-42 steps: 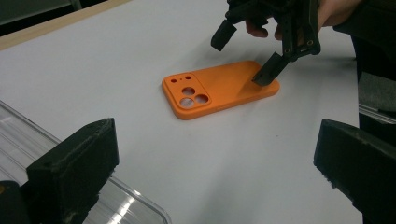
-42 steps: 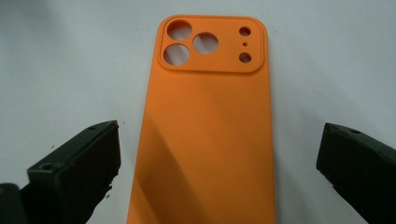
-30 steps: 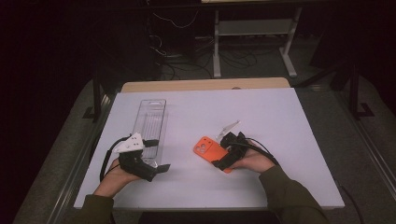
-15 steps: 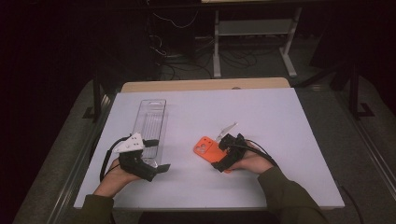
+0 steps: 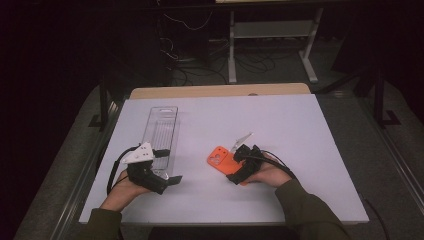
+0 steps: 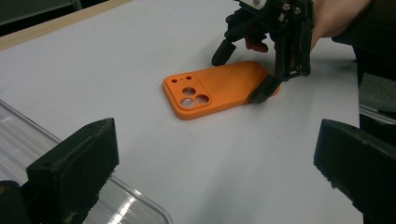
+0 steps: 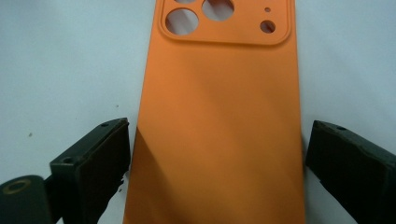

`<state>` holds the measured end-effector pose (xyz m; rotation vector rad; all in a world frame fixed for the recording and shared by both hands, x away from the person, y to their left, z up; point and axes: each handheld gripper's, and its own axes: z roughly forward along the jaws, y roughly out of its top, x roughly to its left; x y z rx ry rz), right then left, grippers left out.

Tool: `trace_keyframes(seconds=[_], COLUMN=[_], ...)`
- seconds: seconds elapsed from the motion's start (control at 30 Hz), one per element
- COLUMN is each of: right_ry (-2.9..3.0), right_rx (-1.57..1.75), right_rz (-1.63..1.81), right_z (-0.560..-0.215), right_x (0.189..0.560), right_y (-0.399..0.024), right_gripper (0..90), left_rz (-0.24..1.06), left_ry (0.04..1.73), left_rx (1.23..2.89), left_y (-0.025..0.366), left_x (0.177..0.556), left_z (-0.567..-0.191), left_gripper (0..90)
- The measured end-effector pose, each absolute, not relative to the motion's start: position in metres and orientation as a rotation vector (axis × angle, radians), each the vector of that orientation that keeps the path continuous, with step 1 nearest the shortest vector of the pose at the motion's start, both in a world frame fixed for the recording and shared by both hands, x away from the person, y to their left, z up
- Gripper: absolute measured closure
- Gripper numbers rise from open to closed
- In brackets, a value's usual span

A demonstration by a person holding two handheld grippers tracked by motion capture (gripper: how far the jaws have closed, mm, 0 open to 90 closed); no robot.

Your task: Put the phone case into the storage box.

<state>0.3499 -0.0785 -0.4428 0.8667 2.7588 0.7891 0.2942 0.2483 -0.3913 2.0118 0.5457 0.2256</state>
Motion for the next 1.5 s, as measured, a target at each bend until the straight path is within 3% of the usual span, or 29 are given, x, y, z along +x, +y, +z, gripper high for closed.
trace_keyframes(seconds=[0.67,1.5], right_ry=[2.727,2.747], right_rx=[0.881,0.856], right_rz=[0.809,0.818], right_z=[-0.4416,-0.4341], right_x=[0.3427,0.3461], right_y=[-0.0795,-0.0823], right_gripper=[13.9,15.3], left_rz=[0.226,0.229], left_ry=[0.547,0.545], left_rx=[2.004,2.006], left_y=[0.2482,0.2485], left_x=[0.2936,0.2936], left_z=[-0.3912,-0.3904], left_gripper=[0.0,0.0])
